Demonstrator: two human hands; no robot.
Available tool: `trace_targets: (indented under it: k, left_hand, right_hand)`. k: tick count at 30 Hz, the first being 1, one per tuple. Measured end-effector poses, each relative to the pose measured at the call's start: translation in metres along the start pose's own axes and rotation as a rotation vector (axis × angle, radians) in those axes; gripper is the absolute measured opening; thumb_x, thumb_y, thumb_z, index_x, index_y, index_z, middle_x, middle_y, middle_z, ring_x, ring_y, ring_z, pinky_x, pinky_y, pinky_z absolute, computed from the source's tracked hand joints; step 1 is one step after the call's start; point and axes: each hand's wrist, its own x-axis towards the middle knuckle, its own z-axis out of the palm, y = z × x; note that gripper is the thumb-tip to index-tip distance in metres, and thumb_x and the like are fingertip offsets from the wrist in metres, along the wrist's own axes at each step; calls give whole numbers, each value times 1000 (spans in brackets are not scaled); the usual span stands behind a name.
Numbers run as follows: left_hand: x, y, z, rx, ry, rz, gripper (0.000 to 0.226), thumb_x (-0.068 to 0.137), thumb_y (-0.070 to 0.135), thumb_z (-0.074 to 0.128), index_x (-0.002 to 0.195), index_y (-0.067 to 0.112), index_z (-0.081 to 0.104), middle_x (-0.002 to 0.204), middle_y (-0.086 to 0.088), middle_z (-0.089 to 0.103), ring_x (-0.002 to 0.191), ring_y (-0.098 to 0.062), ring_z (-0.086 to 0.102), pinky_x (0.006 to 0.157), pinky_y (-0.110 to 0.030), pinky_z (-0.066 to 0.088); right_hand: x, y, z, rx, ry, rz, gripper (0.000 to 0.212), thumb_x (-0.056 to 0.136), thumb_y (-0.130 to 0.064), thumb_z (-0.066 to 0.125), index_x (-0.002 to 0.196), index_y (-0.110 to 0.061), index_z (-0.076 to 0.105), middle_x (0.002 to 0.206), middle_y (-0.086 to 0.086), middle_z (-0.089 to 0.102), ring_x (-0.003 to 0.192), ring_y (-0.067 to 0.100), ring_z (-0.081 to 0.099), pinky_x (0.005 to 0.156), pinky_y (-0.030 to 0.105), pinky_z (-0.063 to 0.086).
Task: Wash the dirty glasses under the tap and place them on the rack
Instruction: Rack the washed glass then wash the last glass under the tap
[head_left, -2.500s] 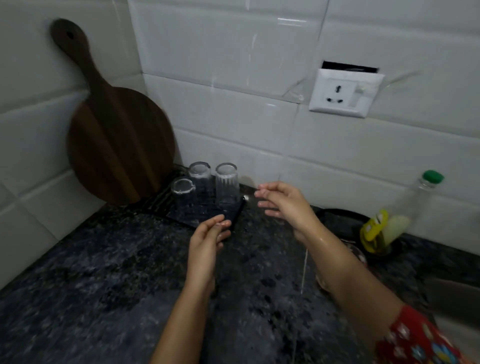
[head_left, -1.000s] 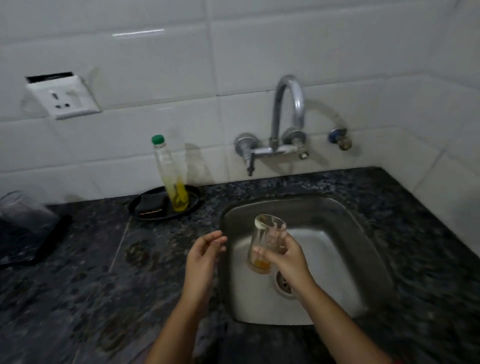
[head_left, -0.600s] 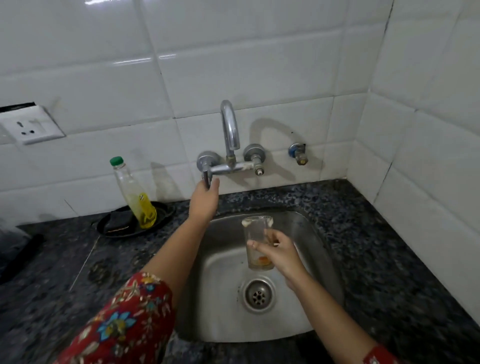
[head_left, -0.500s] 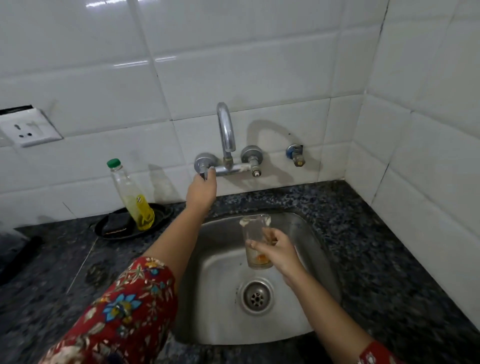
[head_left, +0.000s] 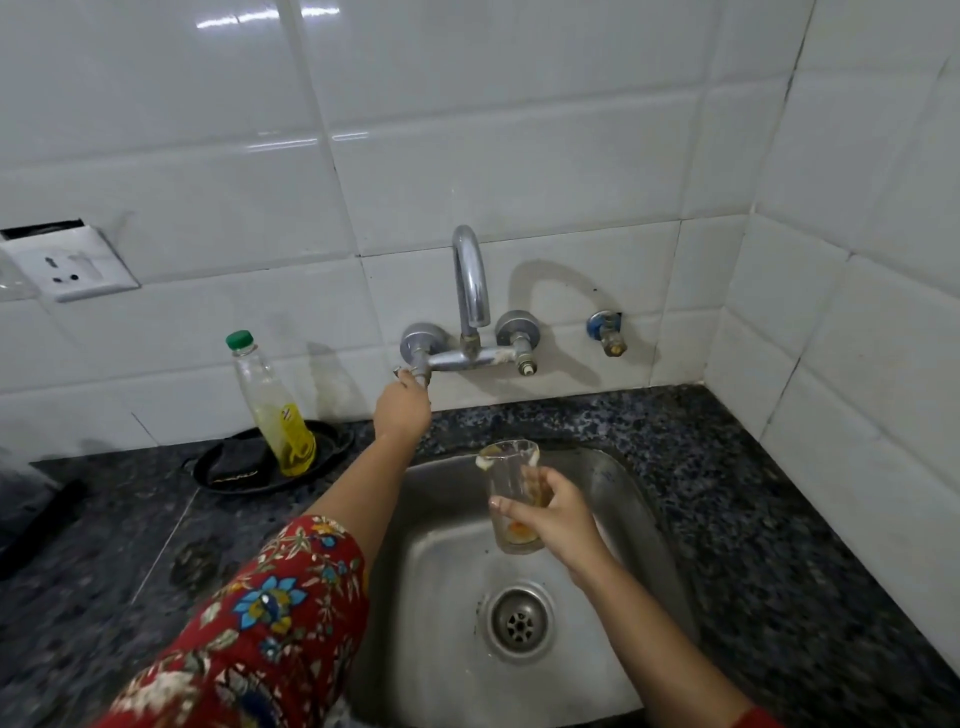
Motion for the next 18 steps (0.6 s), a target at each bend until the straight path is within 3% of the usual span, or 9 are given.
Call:
trace_targets:
  k: [2,4,5,8,12,15,18]
  left_hand:
    - [3,-5,1,-201,-7,-63,61,105,38,17,99,-3,63,100,-23,68,97,-38,66,92,-48,52]
    - [-5,-5,1,-383,-63,-113,60,103,46,17,81,10,59,92,-17,68,95,-34,66,92,-47,52]
    - [-15,-7,0,-447,-107,-116,56,103,47,19,84,13,59,94,-14,66,95,-32,64,90,-43,52]
    - [-49,-35,4,-469,-343,-80,35,102,24,37,131,12,52,121,-8,64,106,-22,59,89,-37,43]
    - [-83,-81,8,-443,-919,56,67,71,4,57,134,24,49,121,-2,66,111,-17,62,95,-41,48]
    - [-86,-79,22,-524,-903,189,64,73,-7,66,131,13,50,117,-13,66,101,-20,66,84,-34,54]
    - [-79,-69,31,-561,-768,211,56,65,-4,69,119,9,62,110,-13,71,101,-26,68,82,-35,55]
  right_hand:
    - [1,-1,2,-5,3,0,52,65,-28,85,110,-21,59,105,-5,67,97,10,63,87,32,53]
    - [1,-1,4,-11,12,-13,52,65,-27,85,110,-20,60,104,-4,67,96,10,63,85,30,53]
    - [1,-1,5,-19,15,-19,51,66,-26,85,109,-20,60,104,-3,68,96,11,64,85,30,53]
    - [4,2,10,-24,-7,-50,50,70,-23,83,112,-22,56,110,-2,66,103,13,62,91,33,52]
    - [11,-5,18,44,-107,-22,52,85,-22,70,128,-18,42,118,-1,61,110,12,59,94,28,49]
    - [13,-11,27,46,-171,20,64,91,-34,59,143,-21,23,135,2,49,124,15,49,103,32,42]
    - [17,-12,36,-350,13,-84,88,90,-45,56,152,-22,-1,157,4,14,145,24,13,118,42,15]
